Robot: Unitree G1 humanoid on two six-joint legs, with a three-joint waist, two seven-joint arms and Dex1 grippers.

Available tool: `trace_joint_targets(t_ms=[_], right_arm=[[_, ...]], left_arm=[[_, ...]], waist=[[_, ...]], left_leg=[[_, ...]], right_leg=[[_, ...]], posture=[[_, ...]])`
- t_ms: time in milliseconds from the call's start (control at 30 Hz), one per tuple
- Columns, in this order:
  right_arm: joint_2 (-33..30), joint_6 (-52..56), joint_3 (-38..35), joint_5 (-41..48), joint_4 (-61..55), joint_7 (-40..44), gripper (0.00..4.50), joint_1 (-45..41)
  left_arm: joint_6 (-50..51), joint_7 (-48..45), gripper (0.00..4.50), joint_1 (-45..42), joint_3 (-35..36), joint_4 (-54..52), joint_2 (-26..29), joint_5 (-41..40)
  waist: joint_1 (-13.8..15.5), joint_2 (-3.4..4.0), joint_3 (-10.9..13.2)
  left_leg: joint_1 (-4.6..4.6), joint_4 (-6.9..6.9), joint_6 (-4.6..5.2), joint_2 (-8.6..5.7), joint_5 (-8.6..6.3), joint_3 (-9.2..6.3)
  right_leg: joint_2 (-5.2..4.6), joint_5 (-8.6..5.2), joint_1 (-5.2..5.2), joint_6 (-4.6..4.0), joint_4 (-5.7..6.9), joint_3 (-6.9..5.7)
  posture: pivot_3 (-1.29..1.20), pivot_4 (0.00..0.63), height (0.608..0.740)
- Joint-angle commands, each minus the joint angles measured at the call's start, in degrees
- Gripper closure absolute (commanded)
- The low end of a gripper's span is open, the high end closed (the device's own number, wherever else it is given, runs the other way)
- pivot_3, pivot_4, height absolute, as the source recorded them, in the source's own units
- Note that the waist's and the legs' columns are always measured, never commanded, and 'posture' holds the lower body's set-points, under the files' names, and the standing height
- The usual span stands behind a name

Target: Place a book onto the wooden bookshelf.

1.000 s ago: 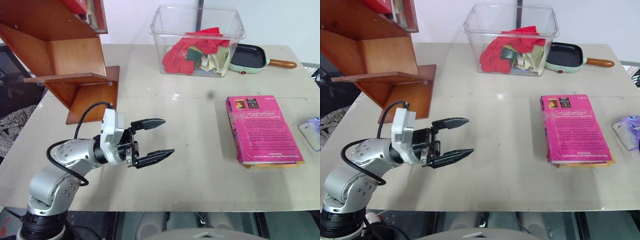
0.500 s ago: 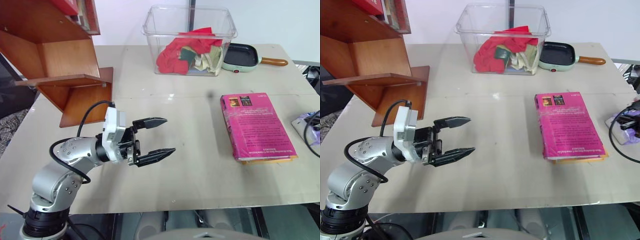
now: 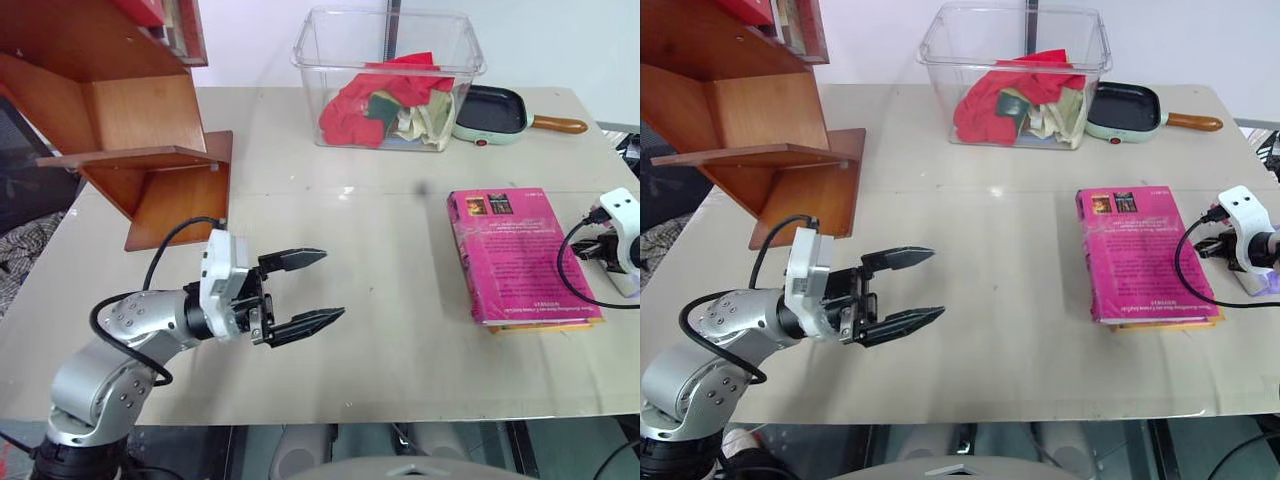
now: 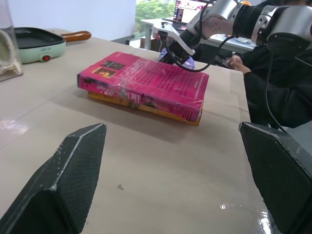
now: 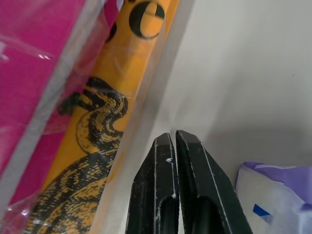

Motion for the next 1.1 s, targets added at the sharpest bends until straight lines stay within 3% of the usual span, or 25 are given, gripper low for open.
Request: trace_joint_targets(t_ms=[33, 200, 500, 733, 900, 1000, 1100], right_arm=[[0.5, 0.8, 0.3, -0.1, 0.5, 5.6, 4.47, -1.6], [2.0, 5.9, -0.4, 2.4, -7.4, 8.5, 4.47, 0.5], [6.8, 15.7, -3.8, 6.3, -24.6, 3.9, 4.47, 5.8], [8.3, 19.1, -5.3, 8.5, -31.3, 0.7, 4.47, 8.4], [7.8, 8.5, -12.6, 9.4, -31.9, -1.0, 4.47, 13.8], [9.6, -4.1, -21.3, 14.6, -33.2, 4.2, 4.47, 19.7], [7.2, -15.0, -27.1, 15.1, -33.7, 10.5, 4.47, 27.7]], left_arm=[[-1.2, -0.1, 0.0, 0.8, 1.8, -2.5, 0.7, -0.7], [-1.4, 0.2, 0.0, 2.1, 2.5, -3.1, 0.6, -0.7], [-2.5, -0.8, 0.0, 3.3, 3.1, -2.0, 0.7, -0.2], [-3.5, -1.8, 0.0, 4.2, 3.3, -0.9, 0.6, 0.5], [-0.6, 1.7, 0.0, 5.3, 2.9, -0.2, 0.5, 0.8], [0.4, 4.4, 0.0, 4.9, 2.2, -0.2, 0.2, 2.0], [2.0, 5.8, 0.0, 3.4, 1.2, 0.6, -0.2, 1.4]], waist=[[0.0, 0.0, 0.0], [-0.3, 0.0, 0.0], [-0.4, -0.01, 0.0], [0.0, -0.01, 0.0], [0.2, -0.01, 0.0], [0.5, -0.01, 0.0], [0.4, -0.01, 0.0]], left_leg=[[0.0, 0.0, 0.0, 0.0, 0.0, -0.01], [0.05, -0.02, 0.0, 0.05, 0.0, -0.1], [0.08, 0.0, 0.0, 0.05, 0.0, -0.3], [0.03, 0.0, 0.0, 0.03, 0.0, -0.34], [0.01, 0.0, 0.0, 0.02, 0.0, -0.35], [-0.04, 0.0, 0.0, 0.01, 0.0, -0.35], [-0.01, 0.0, 0.0, 0.03, 0.0, -0.38]], right_leg=[[0.0, 0.0, 0.0, 0.0, 0.0, 0.0], [0.02, 0.0, 0.0, 0.0, 0.03, 0.03], [0.05, 0.01, 0.0, -0.01, 0.1, 0.03], [0.02, 0.01, 0.0, 0.0, 0.06, -0.01], [0.0, 0.01, 0.0, 0.0, 0.06, -0.03], [-0.03, 0.0, 0.01, 0.01, 0.04, -0.17], [-0.03, 0.01, 0.04, 0.01, 0.05, -0.17]], posture=[[0.0, 0.15, 0.74], [0.0, 0.15, 0.74], [0.0, 0.15, 0.74], [0.0, 0.15, 0.74], [0.0, 0.15, 0.74], [0.0, 0.15, 0.74], [0.0, 0.15, 0.74]])
